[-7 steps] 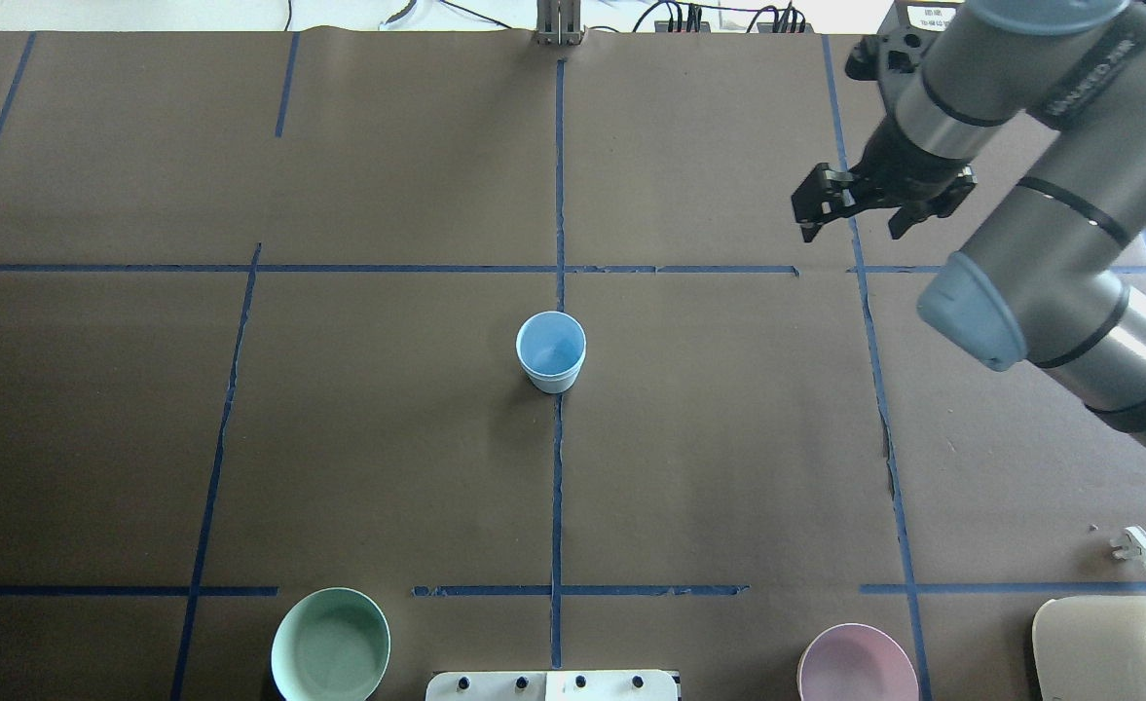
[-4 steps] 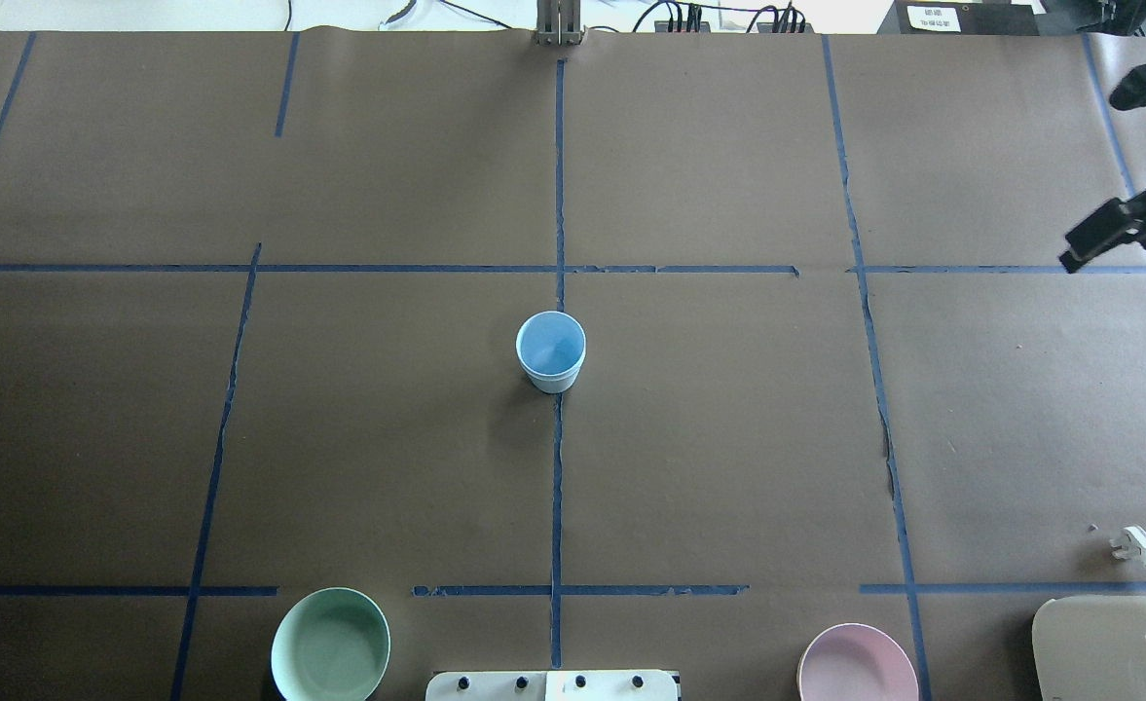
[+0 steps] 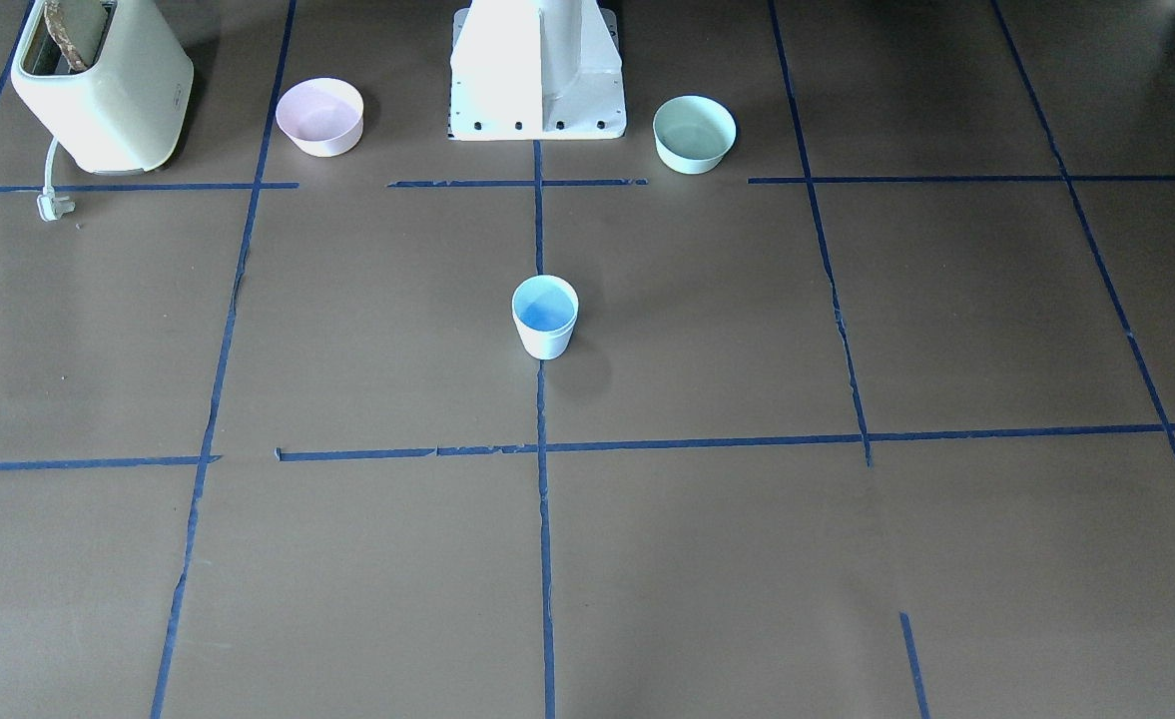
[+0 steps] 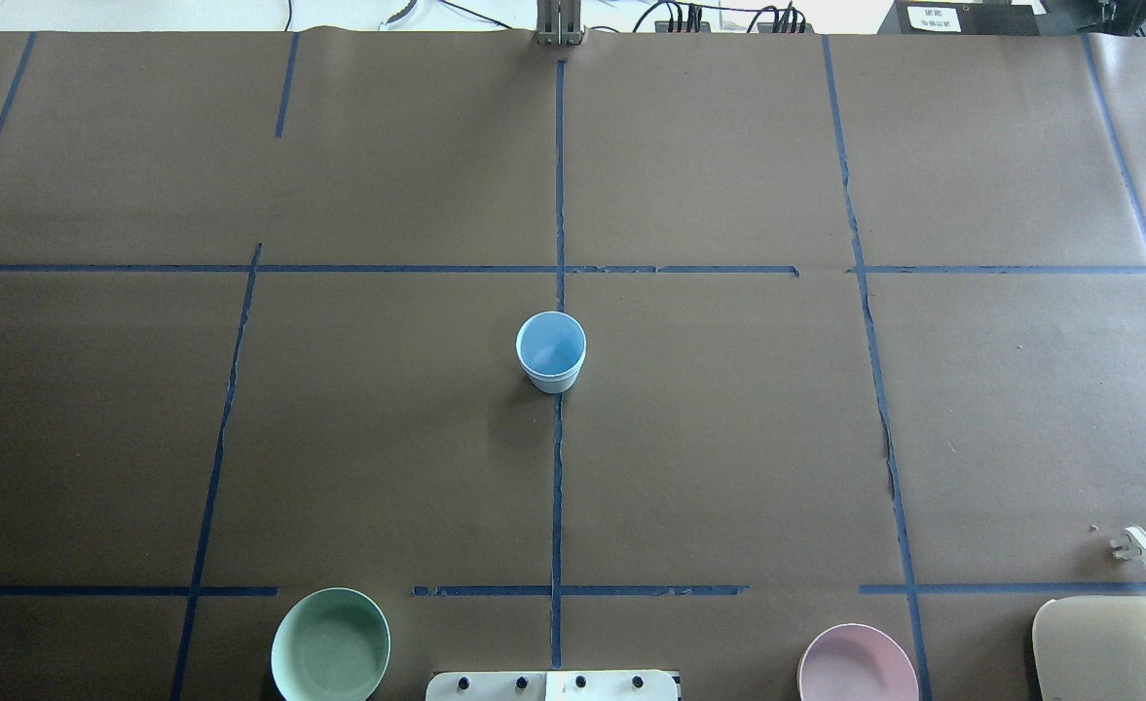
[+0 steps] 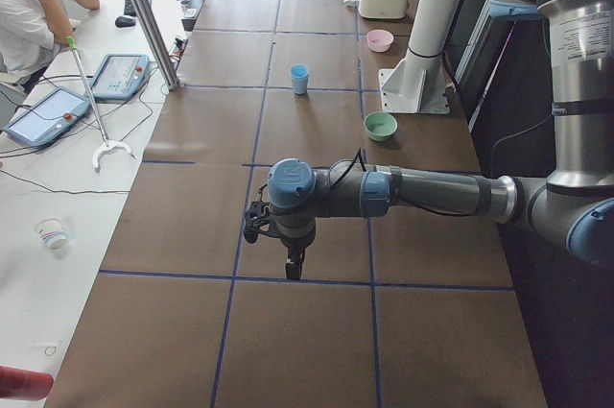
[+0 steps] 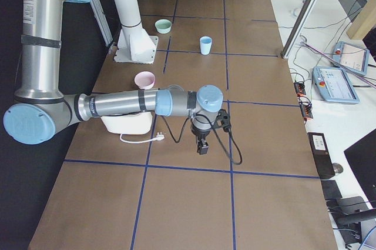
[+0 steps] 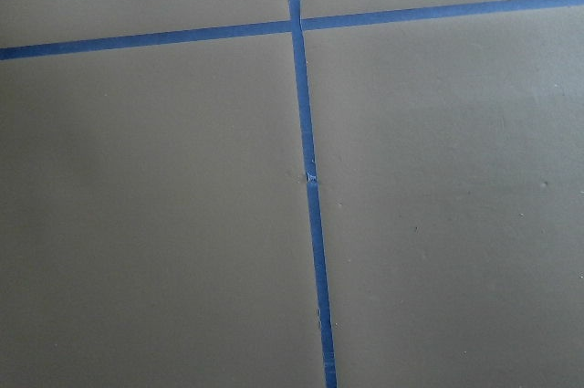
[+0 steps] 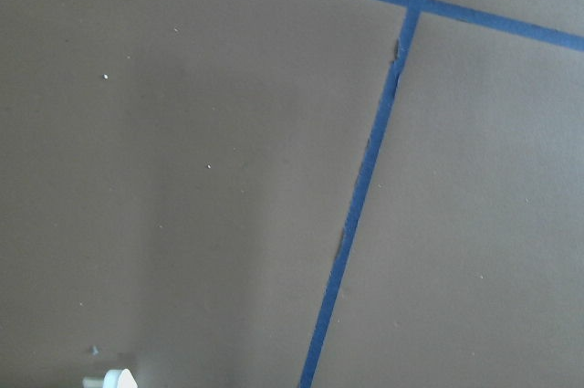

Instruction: Stack blue cups with both arms

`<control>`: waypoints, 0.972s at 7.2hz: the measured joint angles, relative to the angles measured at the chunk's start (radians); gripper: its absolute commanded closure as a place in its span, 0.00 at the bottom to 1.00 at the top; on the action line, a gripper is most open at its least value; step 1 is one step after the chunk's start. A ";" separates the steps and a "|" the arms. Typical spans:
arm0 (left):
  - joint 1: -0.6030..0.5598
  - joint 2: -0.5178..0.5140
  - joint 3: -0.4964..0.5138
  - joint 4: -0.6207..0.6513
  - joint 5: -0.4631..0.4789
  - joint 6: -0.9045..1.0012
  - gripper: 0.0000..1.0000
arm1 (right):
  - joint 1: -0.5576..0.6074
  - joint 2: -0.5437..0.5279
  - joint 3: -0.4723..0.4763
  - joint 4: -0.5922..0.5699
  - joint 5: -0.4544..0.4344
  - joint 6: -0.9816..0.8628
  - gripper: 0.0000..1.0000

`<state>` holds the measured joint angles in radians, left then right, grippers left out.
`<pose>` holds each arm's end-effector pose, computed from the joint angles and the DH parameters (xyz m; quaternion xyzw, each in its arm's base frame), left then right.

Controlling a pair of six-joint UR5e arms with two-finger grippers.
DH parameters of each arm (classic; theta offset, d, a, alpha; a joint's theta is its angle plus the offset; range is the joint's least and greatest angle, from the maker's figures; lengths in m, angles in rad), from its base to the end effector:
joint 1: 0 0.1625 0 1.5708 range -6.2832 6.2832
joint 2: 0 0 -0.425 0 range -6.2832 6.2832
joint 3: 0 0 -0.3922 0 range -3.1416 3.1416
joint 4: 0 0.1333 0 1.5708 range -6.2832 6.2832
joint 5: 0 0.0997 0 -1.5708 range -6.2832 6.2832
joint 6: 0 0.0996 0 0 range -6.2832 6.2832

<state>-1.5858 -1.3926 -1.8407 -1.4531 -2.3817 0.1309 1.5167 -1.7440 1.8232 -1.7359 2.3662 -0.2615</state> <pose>-0.0673 -0.4121 0.6160 0.0168 0.3942 0.0481 0.9176 0.0399 -0.4138 0.6281 0.0007 -0.3890 -0.1283 0.9123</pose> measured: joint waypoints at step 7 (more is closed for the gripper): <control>0.002 0.007 0.026 0.002 0.006 0.002 0.00 | 0.020 -0.013 -0.025 0.005 0.015 -0.004 0.00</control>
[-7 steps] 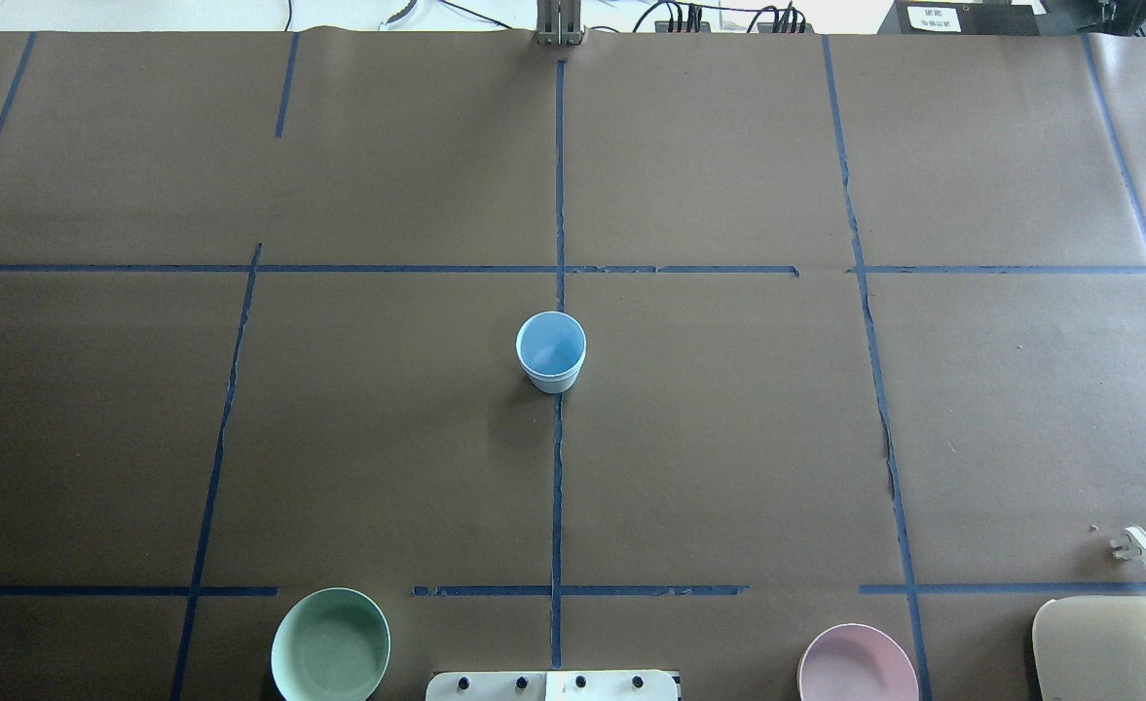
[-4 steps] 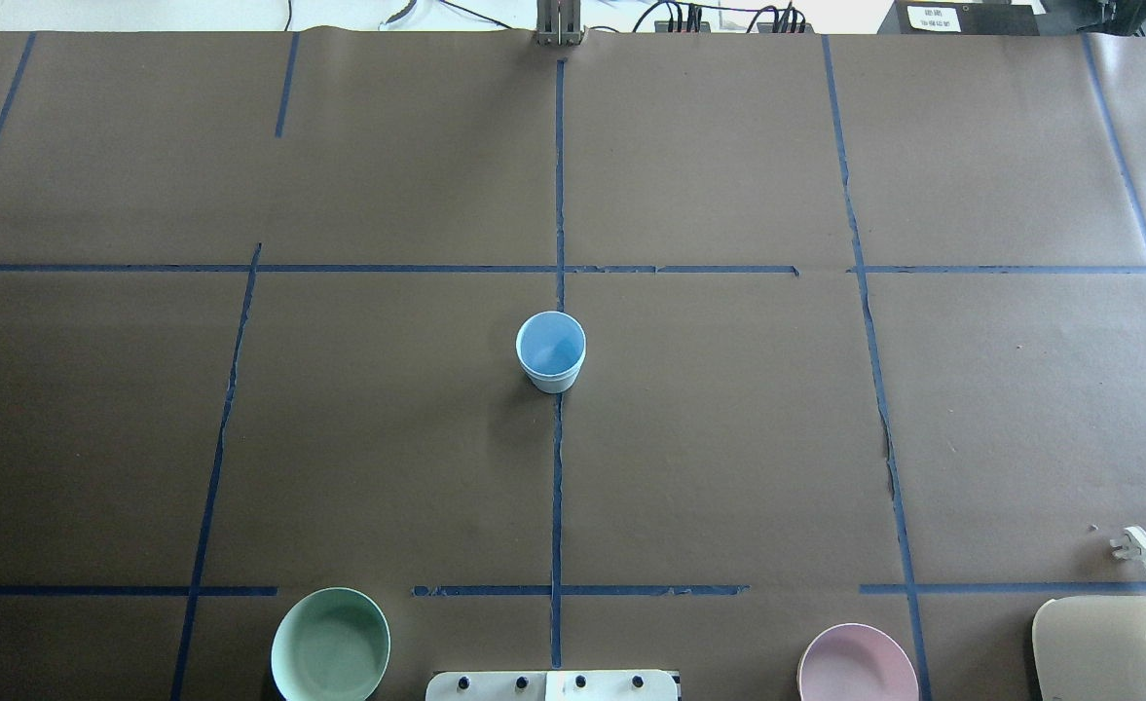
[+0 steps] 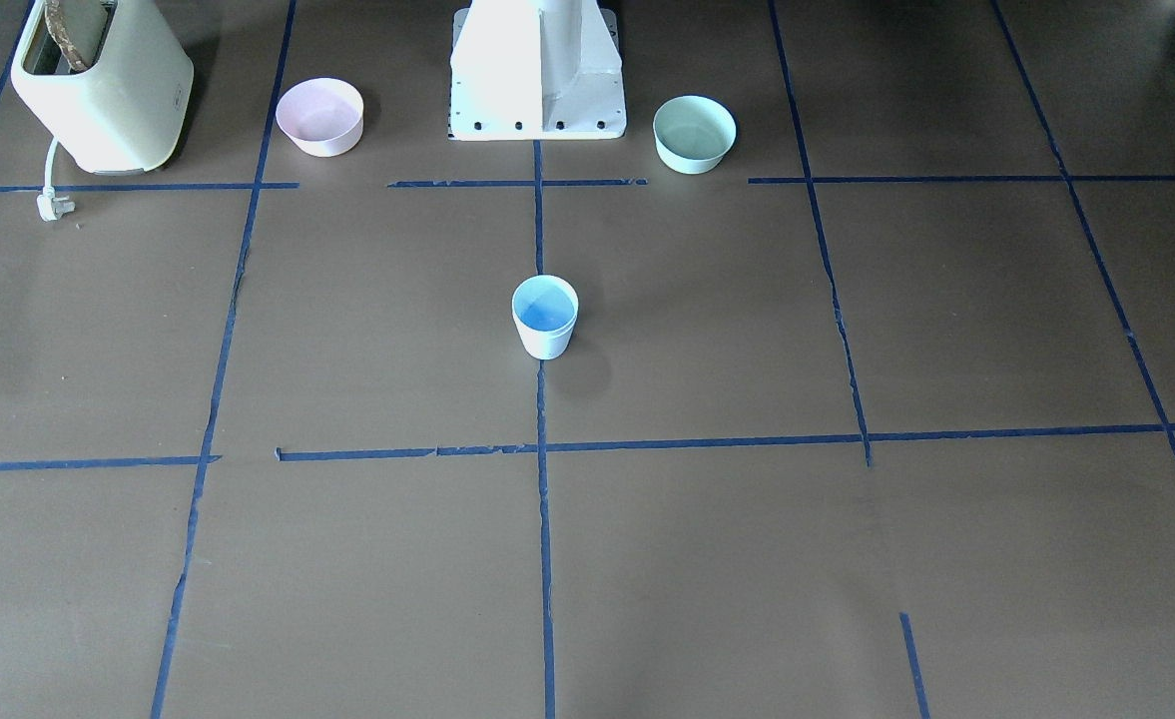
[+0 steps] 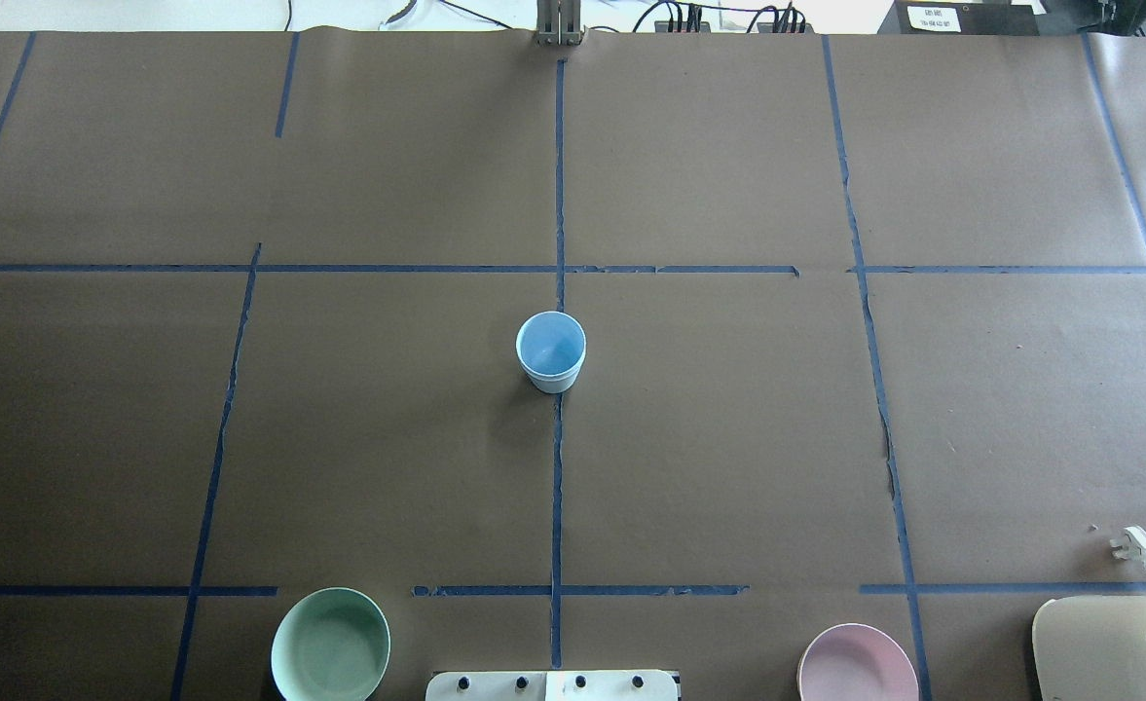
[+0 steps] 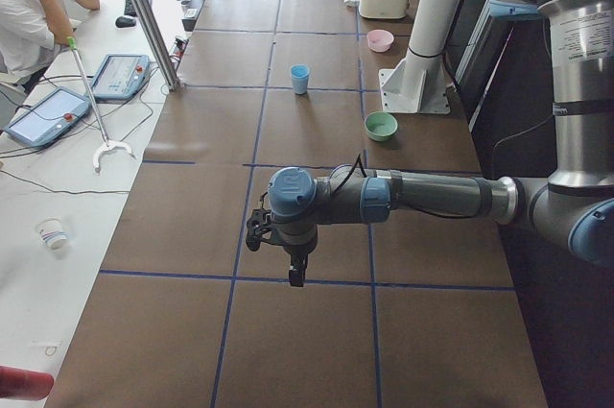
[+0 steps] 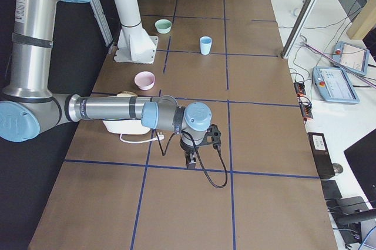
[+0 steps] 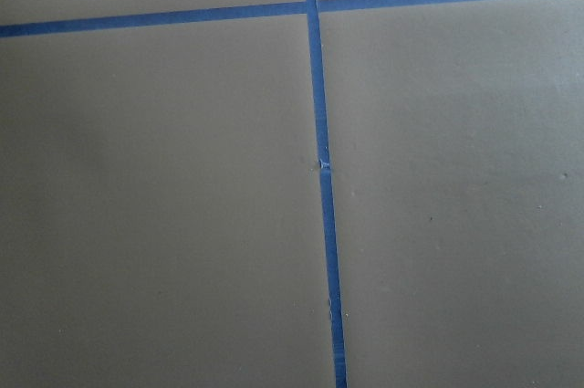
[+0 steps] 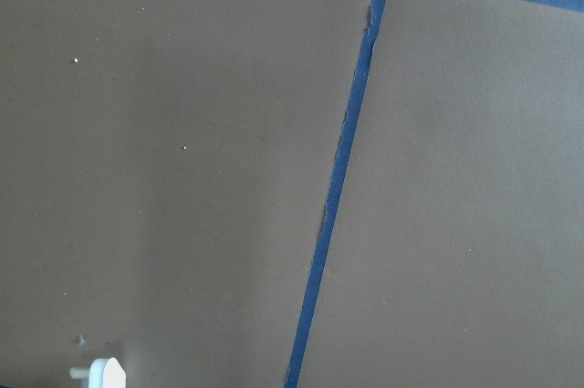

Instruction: Stack blue cups with both arms

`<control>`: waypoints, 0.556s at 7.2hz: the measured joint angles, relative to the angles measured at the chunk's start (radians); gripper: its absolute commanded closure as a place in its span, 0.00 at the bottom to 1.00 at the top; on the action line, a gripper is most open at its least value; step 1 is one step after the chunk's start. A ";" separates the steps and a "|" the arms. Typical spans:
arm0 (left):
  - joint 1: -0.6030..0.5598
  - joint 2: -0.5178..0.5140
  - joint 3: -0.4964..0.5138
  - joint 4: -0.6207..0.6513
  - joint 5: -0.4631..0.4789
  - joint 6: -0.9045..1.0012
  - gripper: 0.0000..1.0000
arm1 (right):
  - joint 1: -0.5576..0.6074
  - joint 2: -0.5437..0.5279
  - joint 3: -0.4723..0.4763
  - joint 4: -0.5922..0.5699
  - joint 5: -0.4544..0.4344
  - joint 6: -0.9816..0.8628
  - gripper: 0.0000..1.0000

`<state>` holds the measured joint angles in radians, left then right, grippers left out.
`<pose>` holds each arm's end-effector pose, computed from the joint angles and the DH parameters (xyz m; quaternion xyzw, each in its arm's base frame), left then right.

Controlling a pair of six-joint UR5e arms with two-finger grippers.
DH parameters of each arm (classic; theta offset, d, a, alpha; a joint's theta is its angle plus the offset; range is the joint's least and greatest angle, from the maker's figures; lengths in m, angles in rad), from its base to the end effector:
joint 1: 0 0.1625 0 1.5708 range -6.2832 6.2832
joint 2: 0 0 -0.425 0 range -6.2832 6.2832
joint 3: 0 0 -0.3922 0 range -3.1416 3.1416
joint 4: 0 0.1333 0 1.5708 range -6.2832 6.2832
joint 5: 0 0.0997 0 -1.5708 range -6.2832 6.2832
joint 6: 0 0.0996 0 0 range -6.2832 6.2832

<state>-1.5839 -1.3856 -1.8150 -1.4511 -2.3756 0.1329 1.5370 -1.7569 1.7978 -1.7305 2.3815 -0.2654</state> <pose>-0.0669 -0.4077 0.6321 0.0007 0.3924 0.0432 0.9188 0.0474 -0.4059 0.6441 -0.0087 -0.3973 -0.1136 0.9106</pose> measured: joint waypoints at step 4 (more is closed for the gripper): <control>0.011 0.003 0.001 0.005 0.000 0.002 0.00 | 0.000 -0.001 -0.002 0.001 0.007 0.000 0.00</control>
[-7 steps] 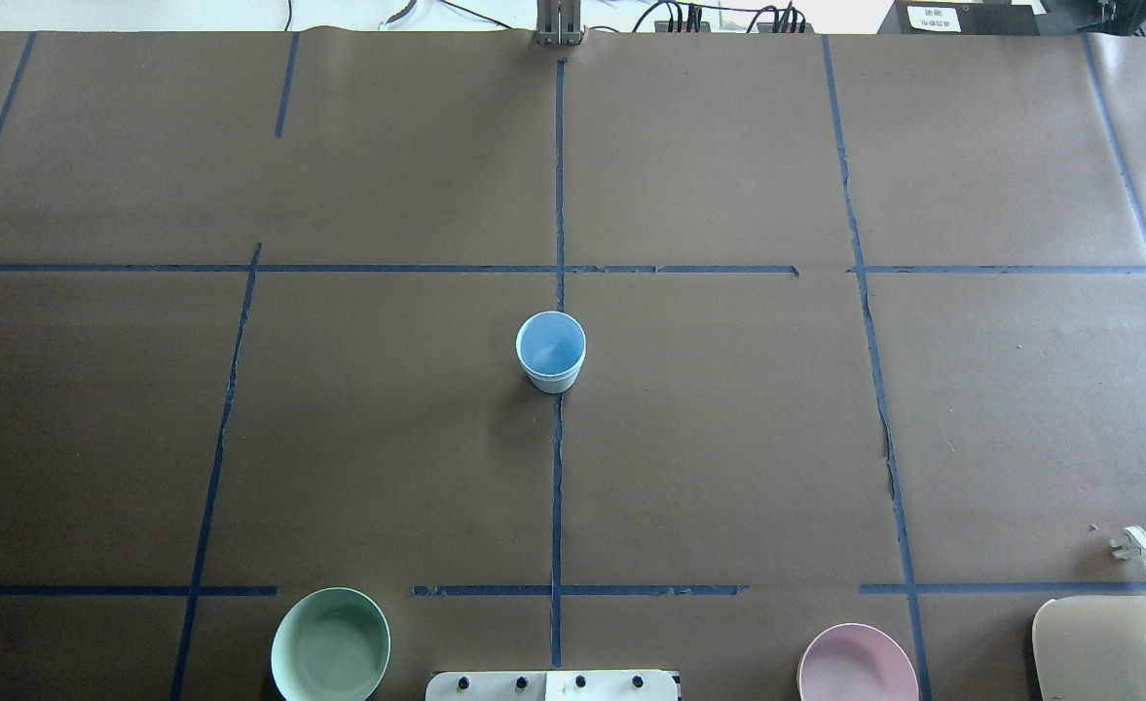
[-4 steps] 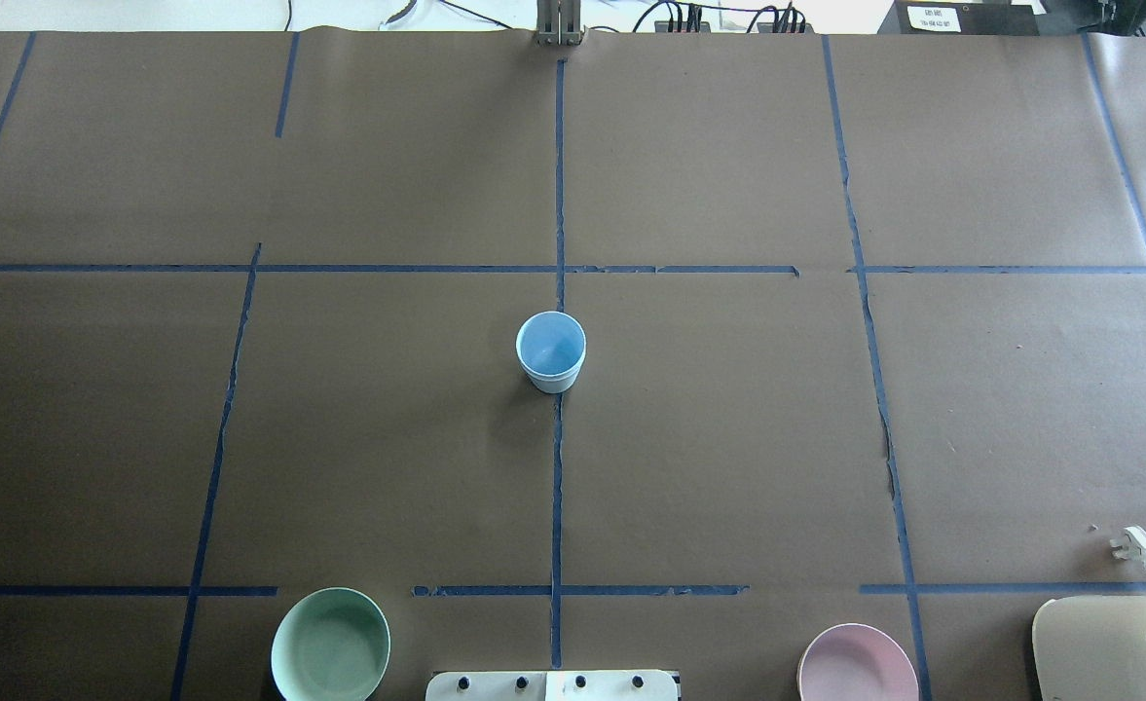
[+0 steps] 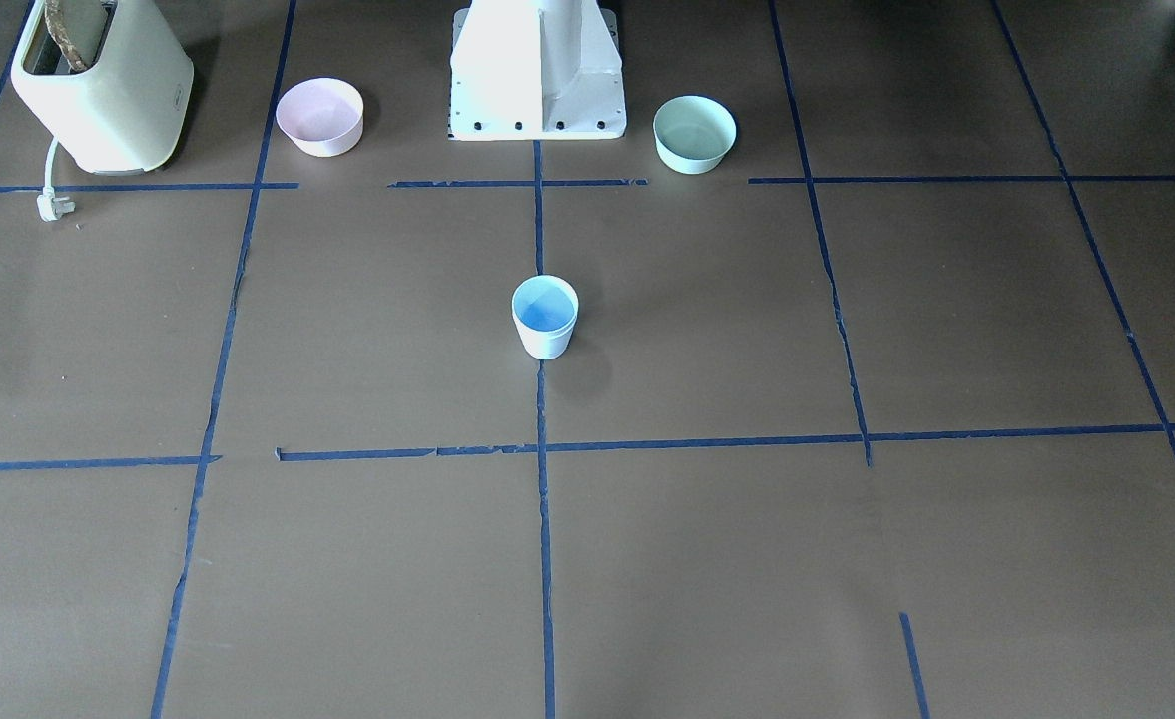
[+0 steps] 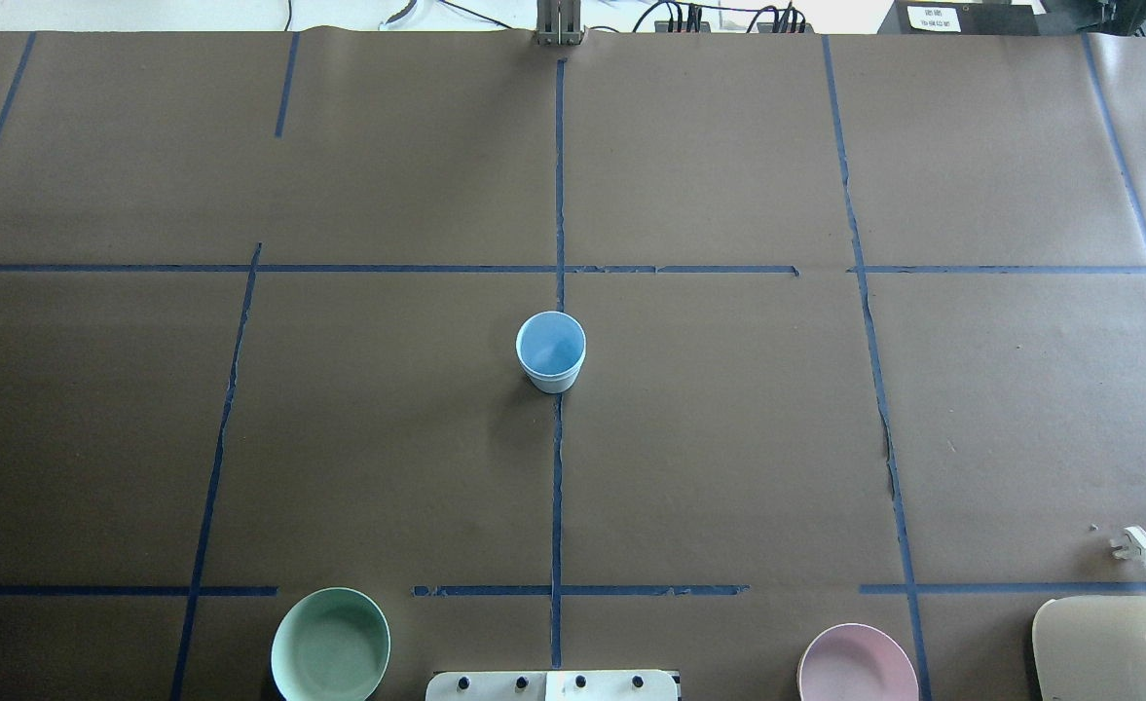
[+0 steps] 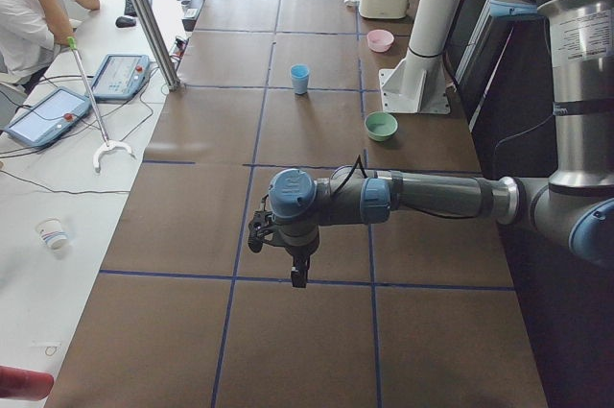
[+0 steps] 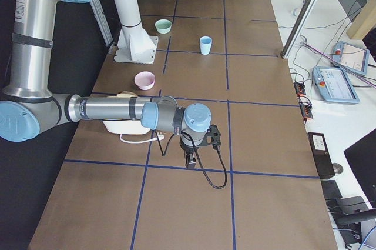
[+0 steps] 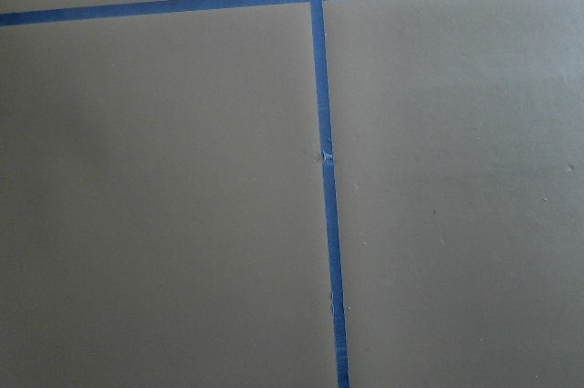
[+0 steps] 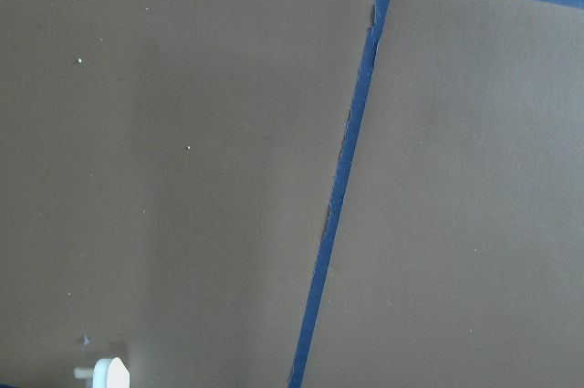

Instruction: Stack blue cups with both arms

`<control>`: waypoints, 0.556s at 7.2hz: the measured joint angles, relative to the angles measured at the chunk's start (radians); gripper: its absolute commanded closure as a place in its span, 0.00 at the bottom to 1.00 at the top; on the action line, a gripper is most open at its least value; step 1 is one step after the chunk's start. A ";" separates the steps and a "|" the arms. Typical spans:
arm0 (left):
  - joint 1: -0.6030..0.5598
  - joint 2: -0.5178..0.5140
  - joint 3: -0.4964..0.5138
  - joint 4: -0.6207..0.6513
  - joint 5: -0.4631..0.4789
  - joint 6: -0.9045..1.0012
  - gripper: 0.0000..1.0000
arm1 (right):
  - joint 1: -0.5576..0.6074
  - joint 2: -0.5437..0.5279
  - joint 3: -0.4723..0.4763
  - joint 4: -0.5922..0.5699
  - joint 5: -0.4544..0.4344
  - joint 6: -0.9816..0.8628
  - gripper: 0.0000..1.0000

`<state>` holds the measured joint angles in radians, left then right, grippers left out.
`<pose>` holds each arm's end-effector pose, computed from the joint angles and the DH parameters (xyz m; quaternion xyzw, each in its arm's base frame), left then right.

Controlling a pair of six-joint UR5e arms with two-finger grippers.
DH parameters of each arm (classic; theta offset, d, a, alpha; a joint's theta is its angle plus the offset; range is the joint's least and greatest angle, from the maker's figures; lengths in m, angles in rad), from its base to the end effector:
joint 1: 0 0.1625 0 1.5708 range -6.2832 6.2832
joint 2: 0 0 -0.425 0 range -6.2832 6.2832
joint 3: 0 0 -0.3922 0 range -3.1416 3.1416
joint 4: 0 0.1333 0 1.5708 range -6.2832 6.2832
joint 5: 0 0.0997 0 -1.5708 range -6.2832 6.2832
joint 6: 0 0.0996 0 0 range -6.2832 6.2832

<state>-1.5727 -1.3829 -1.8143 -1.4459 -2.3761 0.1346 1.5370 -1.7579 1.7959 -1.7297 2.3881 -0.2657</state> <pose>-0.0623 -0.4068 0.6340 -0.0051 0.3929 0.0474 0.9184 0.0470 -0.4054 0.6449 -0.0092 -0.4004 -0.1129 0.9093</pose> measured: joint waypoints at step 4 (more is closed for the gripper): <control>0.003 0.000 0.003 -0.004 0.001 -0.001 0.00 | -0.001 0.000 -0.001 0.001 0.000 -0.001 0.00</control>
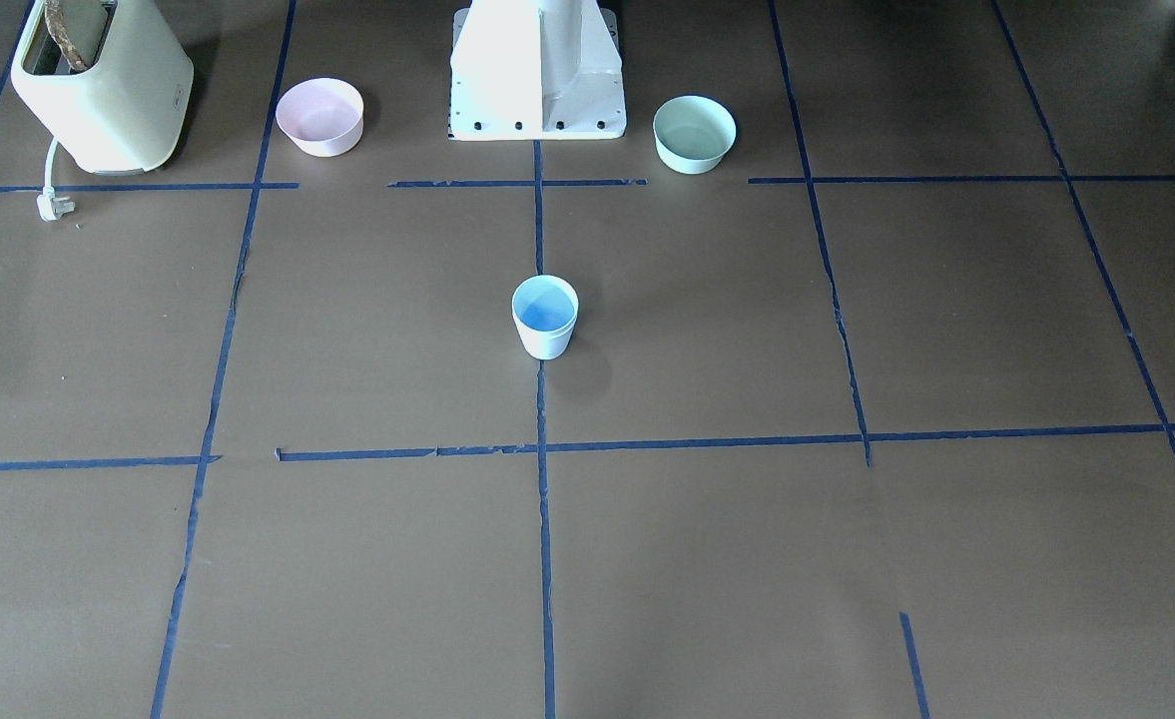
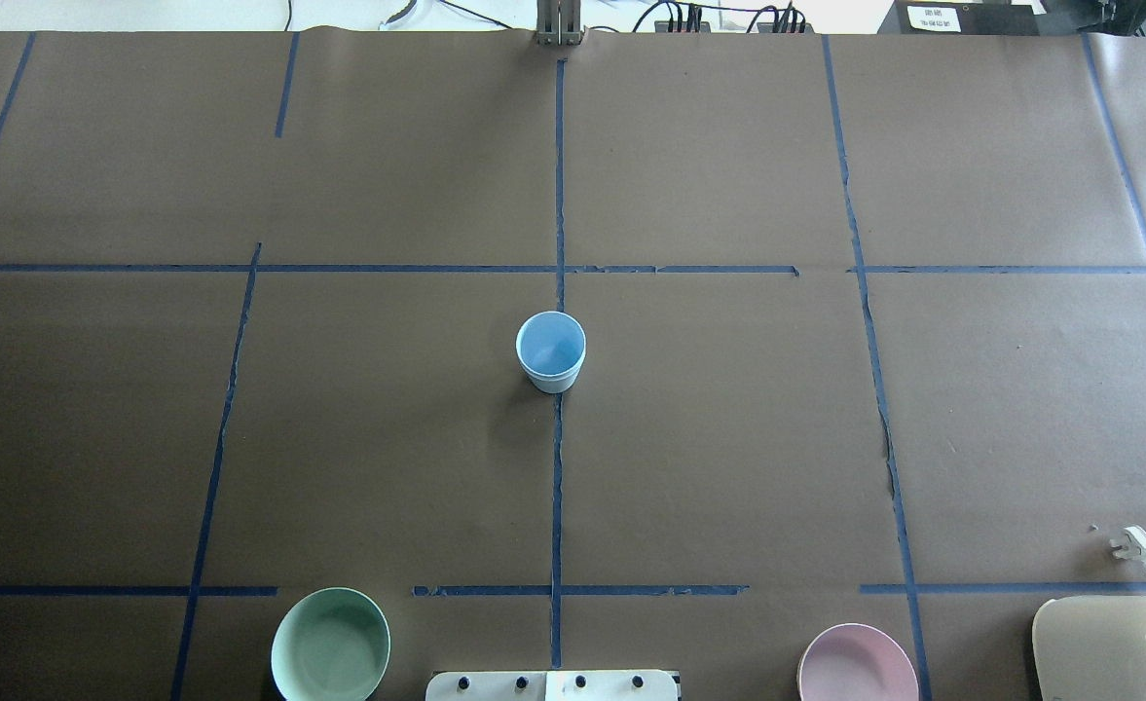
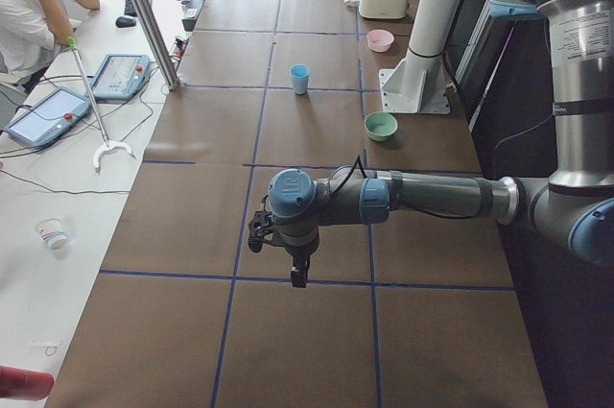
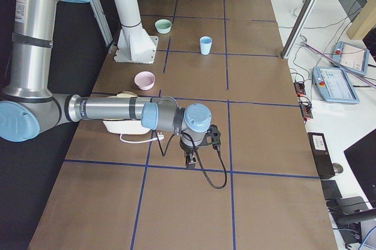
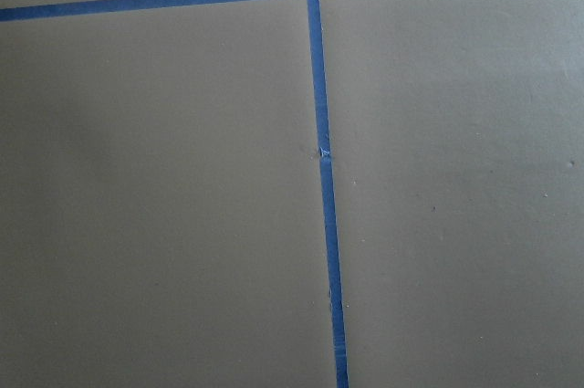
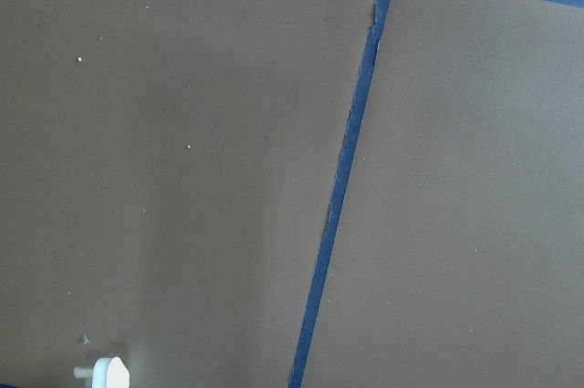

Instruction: Stack blue cups with both arms

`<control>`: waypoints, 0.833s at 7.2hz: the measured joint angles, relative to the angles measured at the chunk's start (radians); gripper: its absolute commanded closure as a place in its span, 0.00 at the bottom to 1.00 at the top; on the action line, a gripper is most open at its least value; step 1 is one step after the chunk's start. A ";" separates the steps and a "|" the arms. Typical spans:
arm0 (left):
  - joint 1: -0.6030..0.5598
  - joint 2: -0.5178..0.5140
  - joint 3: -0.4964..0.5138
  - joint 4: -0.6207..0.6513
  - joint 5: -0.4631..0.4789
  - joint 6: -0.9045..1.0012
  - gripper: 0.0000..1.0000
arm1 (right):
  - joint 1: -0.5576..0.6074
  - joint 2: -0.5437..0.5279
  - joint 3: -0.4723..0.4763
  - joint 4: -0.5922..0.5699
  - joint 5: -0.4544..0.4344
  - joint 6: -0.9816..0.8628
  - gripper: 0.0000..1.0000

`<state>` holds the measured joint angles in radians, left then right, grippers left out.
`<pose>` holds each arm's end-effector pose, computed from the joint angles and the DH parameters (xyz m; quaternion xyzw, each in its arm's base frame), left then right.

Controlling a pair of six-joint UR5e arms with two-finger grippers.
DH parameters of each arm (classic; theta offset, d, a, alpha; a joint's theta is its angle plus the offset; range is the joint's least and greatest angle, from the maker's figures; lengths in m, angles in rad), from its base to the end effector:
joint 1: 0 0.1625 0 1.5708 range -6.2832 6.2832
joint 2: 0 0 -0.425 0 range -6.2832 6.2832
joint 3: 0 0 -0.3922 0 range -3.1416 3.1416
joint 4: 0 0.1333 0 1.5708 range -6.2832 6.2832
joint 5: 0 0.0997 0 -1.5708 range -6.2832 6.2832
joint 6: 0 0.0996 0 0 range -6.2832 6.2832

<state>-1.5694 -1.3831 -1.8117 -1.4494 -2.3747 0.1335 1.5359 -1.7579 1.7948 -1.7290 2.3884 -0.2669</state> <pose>-0.0610 -0.4072 0.6349 -0.0055 0.3922 0.0487 0.9186 0.0465 -0.4055 0.6453 -0.0093 -0.4005 -0.1139 0.9091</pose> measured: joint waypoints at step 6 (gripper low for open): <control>0.000 0.000 0.000 0.001 0.000 0.000 0.00 | 0.000 0.000 0.000 0.000 0.024 0.000 0.00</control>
<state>-1.5693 -1.3832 -1.8116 -1.4481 -2.3746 0.1335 1.5358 -1.7579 1.7947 -1.7288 2.4126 -0.2669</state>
